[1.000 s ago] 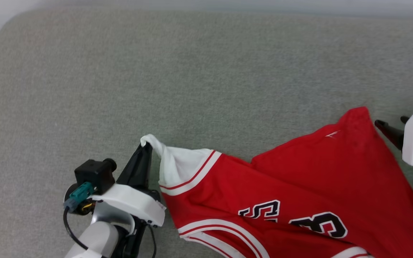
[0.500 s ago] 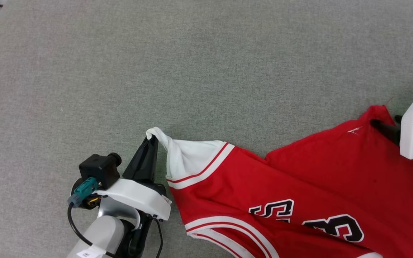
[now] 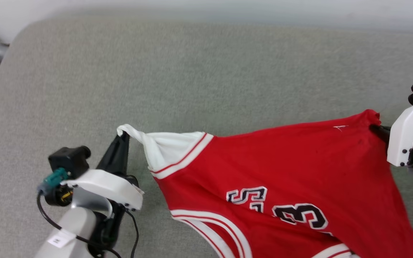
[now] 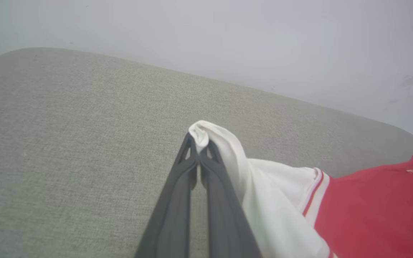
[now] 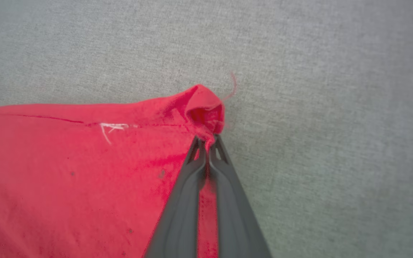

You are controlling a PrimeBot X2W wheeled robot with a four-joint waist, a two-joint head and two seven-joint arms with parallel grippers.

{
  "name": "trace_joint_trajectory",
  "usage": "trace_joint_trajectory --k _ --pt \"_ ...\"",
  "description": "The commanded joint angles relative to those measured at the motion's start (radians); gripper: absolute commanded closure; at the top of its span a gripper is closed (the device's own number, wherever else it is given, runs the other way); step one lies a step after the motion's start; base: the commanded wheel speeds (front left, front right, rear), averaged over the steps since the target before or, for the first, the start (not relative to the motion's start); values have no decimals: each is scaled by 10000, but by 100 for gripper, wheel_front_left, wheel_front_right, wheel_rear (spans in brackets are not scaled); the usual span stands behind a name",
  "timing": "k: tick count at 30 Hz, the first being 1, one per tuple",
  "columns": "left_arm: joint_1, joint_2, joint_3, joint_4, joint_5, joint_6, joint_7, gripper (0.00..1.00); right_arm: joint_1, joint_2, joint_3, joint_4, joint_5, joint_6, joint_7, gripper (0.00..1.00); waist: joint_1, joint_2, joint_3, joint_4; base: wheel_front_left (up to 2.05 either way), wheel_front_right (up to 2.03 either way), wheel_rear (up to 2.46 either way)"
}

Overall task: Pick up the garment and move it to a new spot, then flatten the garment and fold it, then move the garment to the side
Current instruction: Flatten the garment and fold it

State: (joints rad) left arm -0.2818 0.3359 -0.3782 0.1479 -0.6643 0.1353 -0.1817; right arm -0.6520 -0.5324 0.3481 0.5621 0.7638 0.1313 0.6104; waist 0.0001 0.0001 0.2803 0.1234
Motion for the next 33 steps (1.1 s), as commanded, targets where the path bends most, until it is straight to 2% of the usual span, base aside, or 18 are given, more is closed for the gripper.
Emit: trace_joint_trajectory --k 1,10,11,15,24,33 --pt "-241 134 181 114 -213 -124 103 100 -115 154 -33 142 -170 -11 -422 100 -1 -1 -668 -365 0 0 0" --pt "-1677 718 667 1397 -706 -615 745 100 -381 928 -539 1360 -685 -14 -2157 100 -1 -1 -1991 -1111 0 0 0" --pt "-2487 863 664 1984 -685 -785 1020 100 -734 1094 -688 1623 -981 -16 -2692 100 -1 -1 -2140 -1297 0 0 0" --pt "-3807 965 646 2922 -608 -994 1282 100 -1457 1226 -939 1951 -1385 -16 -3255 100 -1 -1 -2074 -1514 0 0 0" --pt "-7688 1306 722 4475 -12 -1184 1261 100 -4268 1551 -1966 2677 -2359 -19 -4577 100 -1 -1 -830 -1853 0 0 0" --pt "-11815 1637 755 5525 739 -985 1036 100 -7709 1348 -2761 2844 -3427 -30 -5286 100 -1 -1 1225 -1713 0 0 0"
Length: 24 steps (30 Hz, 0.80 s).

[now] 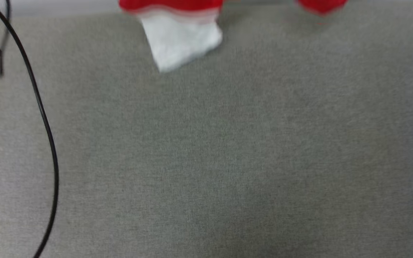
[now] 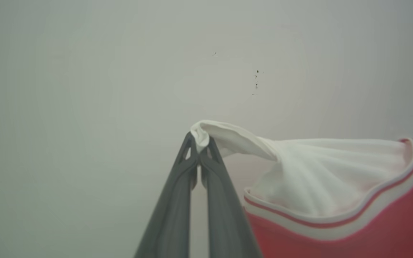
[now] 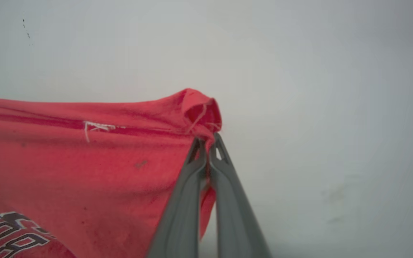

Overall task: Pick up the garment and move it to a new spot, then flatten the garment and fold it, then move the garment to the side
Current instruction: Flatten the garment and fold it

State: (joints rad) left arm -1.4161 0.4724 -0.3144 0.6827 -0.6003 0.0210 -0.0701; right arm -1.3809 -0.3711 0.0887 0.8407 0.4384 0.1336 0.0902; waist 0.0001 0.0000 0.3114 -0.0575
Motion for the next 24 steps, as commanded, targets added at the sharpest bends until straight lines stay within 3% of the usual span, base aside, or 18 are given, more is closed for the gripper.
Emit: trace_joint_trajectory --k 1,11,17,24 --pt "-810 283 88 263 193 168 -163 100 -715 -244 -200 60 -285 -53 -142 100 -1 0 1118 128 0 0 0" --pt "-3026 45 -112 999 468 -30 -474 100 -3222 81 -365 360 -976 -47 -240 100 -1 0 3384 558 0 0 0" --pt "-2762 -162 -15 1639 199 -284 -859 100 -3374 366 -67 640 -1088 -41 -413 100 -1 0 3937 668 0 0 0" --pt "-1704 -186 89 2762 -295 -920 -1233 100 -2469 402 647 1065 -691 -41 -682 100 -1 0 3886 730 0 0 0"
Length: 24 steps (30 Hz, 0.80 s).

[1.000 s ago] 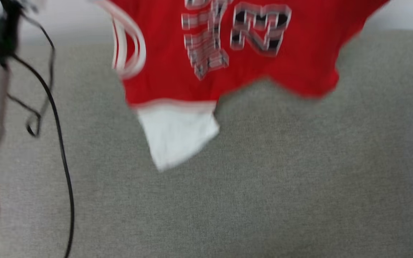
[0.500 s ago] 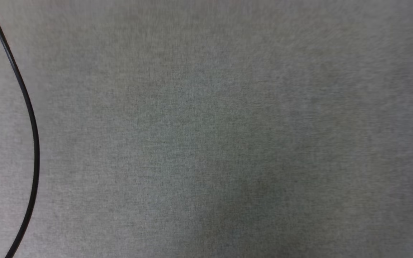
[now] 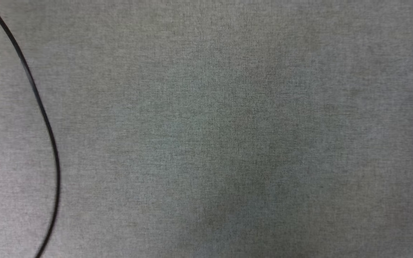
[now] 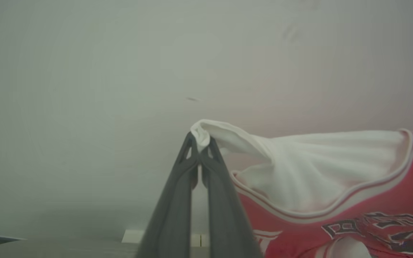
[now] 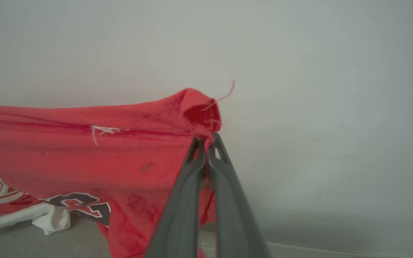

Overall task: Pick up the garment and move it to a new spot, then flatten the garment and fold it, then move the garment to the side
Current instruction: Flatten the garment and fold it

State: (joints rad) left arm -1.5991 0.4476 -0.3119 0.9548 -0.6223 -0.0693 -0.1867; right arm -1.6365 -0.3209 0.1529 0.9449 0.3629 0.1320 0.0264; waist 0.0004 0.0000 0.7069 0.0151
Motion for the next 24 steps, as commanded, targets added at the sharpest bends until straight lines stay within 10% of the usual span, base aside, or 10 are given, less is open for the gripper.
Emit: trace_joint_trajectory --k 1,24 --pt "411 15 85 182 -175 -124 -115 100 375 -119 144 51 169 -25 -146 100 -4 0 -173 20 0 0 0" --pt "10228 122 123 -1700 -2514 -514 -630 100 9353 -794 2268 -1200 3398 -36 -1396 100 -4 0 -4792 21 0 0 0"
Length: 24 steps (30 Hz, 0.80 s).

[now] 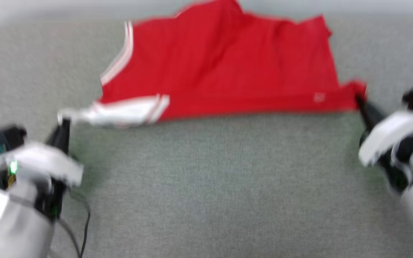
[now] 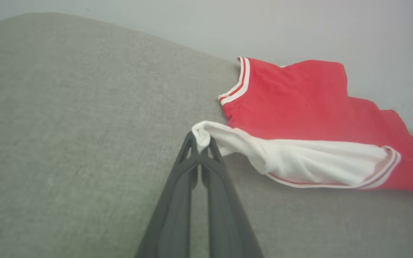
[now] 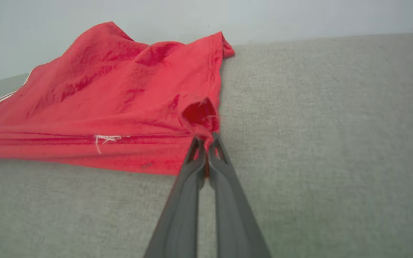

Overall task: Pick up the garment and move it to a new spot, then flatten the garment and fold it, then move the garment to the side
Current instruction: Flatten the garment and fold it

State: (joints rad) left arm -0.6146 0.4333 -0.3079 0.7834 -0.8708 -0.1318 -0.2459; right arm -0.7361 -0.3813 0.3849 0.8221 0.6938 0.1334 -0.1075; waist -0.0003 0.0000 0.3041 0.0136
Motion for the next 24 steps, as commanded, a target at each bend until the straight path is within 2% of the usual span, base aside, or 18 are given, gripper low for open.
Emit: trace_joint_trajectory --k 1,6,13,20,24 --pt "756 351 82 -165 -28 191 -20 100 720 -164 -67 -22 217 -51 33 100 3 0 -962 18 0 0 0" --pt "2639 569 179 -1162 -329 678 324 100 2302 -333 -101 -491 348 -53 158 100 3 0 -1855 -55 0 0 0" --pt "5155 861 417 -3180 -795 1674 791 100 4570 -384 -741 -1237 217 -82 468 100 3 0 -2791 -12 0 0 0" --pt "7628 1195 724 -5506 -1496 2584 1589 100 6918 132 -1879 -2662 -496 -79 1158 100 3 0 -3334 40 0 0 0" --pt "8637 1457 907 -6776 -1702 3110 1921 100 8163 558 -2883 -3795 -1008 -79 1836 100 3 0 -3412 130 0 0 0"
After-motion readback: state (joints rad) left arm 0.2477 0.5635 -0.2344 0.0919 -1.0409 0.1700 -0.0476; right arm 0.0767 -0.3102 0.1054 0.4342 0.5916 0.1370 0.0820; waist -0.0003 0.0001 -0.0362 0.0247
